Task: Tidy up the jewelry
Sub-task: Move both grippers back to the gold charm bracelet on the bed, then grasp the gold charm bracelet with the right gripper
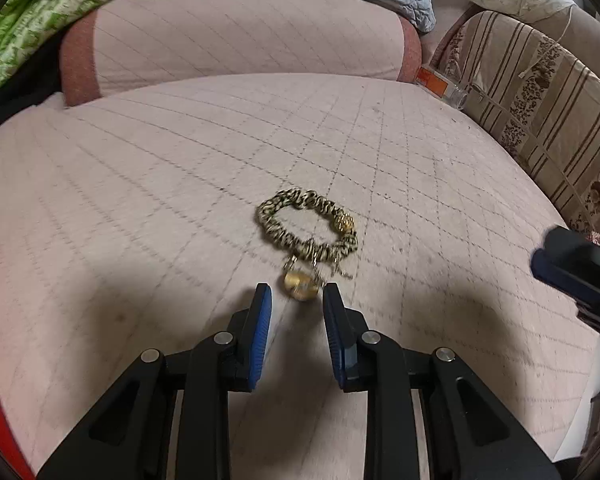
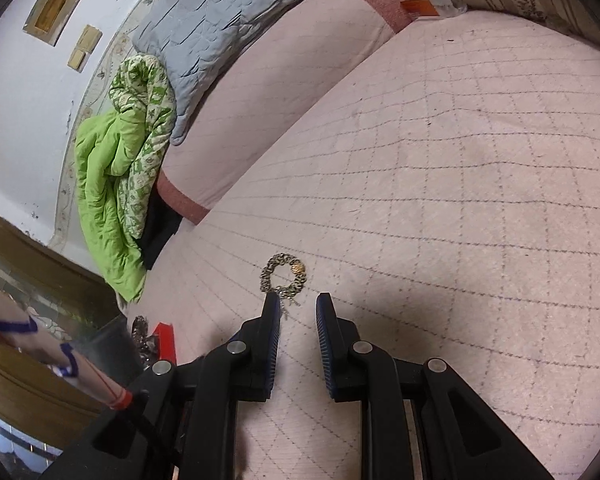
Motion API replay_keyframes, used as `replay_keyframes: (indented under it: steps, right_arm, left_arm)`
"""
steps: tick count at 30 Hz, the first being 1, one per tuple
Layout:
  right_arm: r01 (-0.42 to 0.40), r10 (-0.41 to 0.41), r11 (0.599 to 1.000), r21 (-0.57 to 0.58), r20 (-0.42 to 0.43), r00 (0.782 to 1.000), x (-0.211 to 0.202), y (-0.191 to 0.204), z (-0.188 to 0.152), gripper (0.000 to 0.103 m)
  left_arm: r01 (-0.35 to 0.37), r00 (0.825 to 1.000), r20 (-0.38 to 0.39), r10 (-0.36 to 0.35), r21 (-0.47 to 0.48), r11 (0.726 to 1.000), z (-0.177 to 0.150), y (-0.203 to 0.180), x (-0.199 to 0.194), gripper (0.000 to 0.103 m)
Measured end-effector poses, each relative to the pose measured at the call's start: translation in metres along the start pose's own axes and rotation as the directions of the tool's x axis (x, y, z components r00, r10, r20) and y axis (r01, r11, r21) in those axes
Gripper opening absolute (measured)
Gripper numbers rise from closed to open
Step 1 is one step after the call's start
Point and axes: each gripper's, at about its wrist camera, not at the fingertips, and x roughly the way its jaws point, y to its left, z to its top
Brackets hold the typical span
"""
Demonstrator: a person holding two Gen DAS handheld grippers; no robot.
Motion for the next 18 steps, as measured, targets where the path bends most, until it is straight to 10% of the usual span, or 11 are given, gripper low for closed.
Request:
replay_keyframes:
  steps: [11, 18]
  right_arm:
    - [0.022, -0.022, 1.0, -0.015, -0.01, 1.0, 0.012, 0.005, 0.002, 0.021]
    - [0.039, -0.039, 0.998, -0.046, -0.018, 0.999, 0.021, 0.014, -0.004, 0.021]
  left_arm:
    - [-0.052, 0.998, -0.03, 0.053, 0.056, 0.997, -0.007, -0.004, -0.006, 0.02]
    - [0.107, 0.993, -0.056, -0.108, -0.024, 0.994, -0.06, 0.024, -0.075, 0.02]
